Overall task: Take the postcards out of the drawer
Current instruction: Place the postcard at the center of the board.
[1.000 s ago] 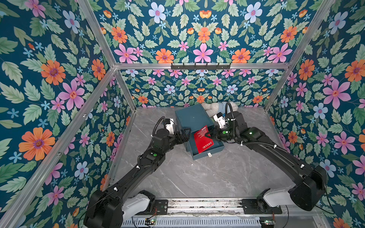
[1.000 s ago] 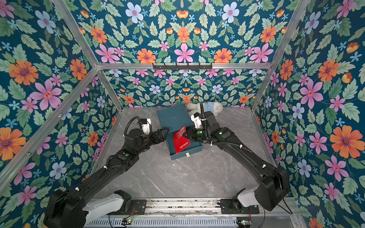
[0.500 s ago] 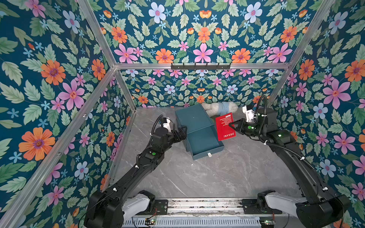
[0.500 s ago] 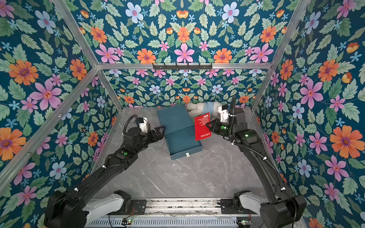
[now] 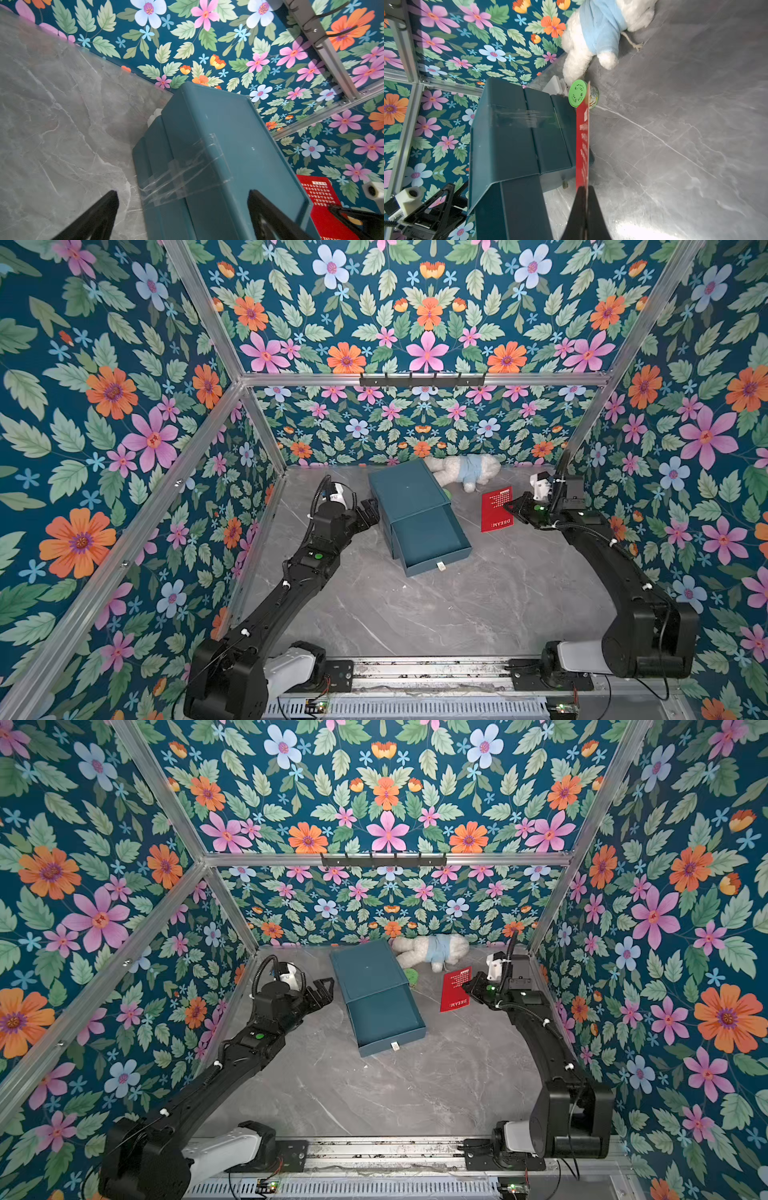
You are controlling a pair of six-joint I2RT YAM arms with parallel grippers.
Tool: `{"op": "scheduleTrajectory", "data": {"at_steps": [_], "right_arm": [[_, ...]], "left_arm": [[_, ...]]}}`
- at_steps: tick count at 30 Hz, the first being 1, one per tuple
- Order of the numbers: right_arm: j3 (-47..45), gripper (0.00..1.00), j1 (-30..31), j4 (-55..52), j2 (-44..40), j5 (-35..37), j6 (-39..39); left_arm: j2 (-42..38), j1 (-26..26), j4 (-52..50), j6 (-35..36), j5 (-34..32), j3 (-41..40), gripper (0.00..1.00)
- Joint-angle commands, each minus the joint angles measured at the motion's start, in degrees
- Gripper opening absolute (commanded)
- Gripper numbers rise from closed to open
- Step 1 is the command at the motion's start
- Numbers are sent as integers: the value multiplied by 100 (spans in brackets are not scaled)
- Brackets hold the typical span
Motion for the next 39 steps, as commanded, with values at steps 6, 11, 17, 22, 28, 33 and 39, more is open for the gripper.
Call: {"op": "scheduleTrajectory", "data": {"at_steps": [6, 11, 17, 22, 28, 33, 39], "right_arm": [[-50, 0, -9, 1800, 1506, -886, 294], [251, 0, -9, 1786, 2405, -992, 212], [644, 2, -17, 1266, 3192, -852, -110], [802, 5, -76, 933, 3494, -684, -313], [803, 42, -264, 627, 3467, -312, -462], [962, 52, -289, -9, 3156, 586, -815], [857, 52, -273, -358, 2495, 960, -979]], "left_arm": [[267, 211, 274, -230, 40, 58, 100], [390, 255, 340, -146, 68, 104, 100], [513, 293, 355, -70, 92, 184, 100], [587, 318, 352, -40, 156, 235, 100], [612, 342, 352, -32, 174, 270, 100], [614, 374, 293, 31, 217, 388, 100], [593, 381, 275, 93, 244, 502, 100]]}}
